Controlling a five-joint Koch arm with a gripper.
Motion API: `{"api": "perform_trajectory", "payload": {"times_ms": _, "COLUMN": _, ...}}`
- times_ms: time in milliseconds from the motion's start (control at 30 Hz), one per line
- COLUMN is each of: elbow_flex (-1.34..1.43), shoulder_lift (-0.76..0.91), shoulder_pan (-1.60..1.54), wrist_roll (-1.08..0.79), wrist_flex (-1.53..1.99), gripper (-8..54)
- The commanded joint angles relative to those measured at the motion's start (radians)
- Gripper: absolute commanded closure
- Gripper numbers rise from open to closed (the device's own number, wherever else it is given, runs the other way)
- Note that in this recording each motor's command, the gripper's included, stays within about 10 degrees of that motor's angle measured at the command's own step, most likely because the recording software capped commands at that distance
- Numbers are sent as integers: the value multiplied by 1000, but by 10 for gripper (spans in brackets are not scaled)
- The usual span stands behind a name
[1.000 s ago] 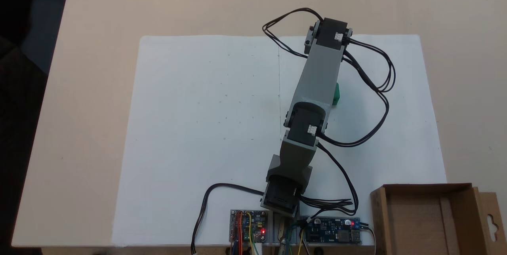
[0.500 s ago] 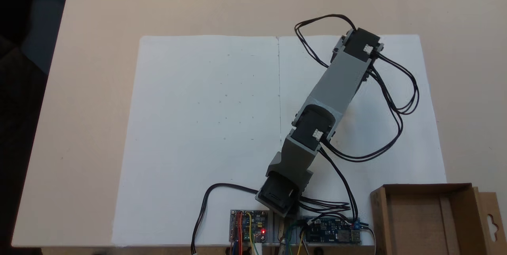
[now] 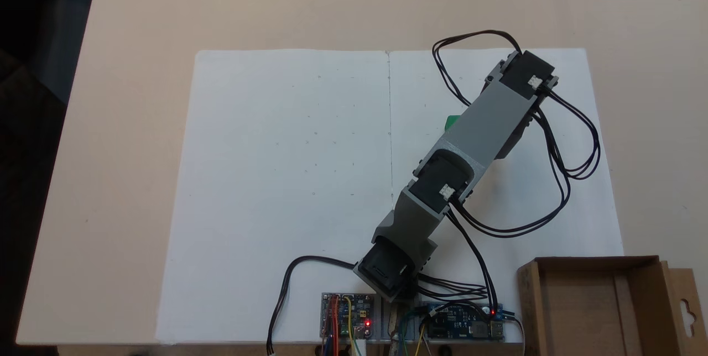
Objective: Grasp a green dice and put it in the bin.
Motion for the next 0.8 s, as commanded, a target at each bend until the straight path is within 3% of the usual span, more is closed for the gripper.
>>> {"api": "perform_trajectory", "payload": {"times_ms": 0, "elbow_flex": -48, "shoulder_lift": 49, "shoulder_pan": 12, "wrist_roll": -168, "wrist_flex": -2, "gripper": 14}}
{"api": "perform_trajectory", "payload": {"times_ms": 367, "elbow_flex": -48, "shoulder_lift": -3, "shoulder_pan": -25, "wrist_roll": -436, "wrist_flex": -54, "gripper": 7}}
{"api": "perform_trajectory", "payload": {"times_ms": 767, "elbow_flex": -48, "shoulder_lift": -32, "shoulder_pan": -97, "wrist_roll": -330, "wrist_flex": -55, "gripper": 3}}
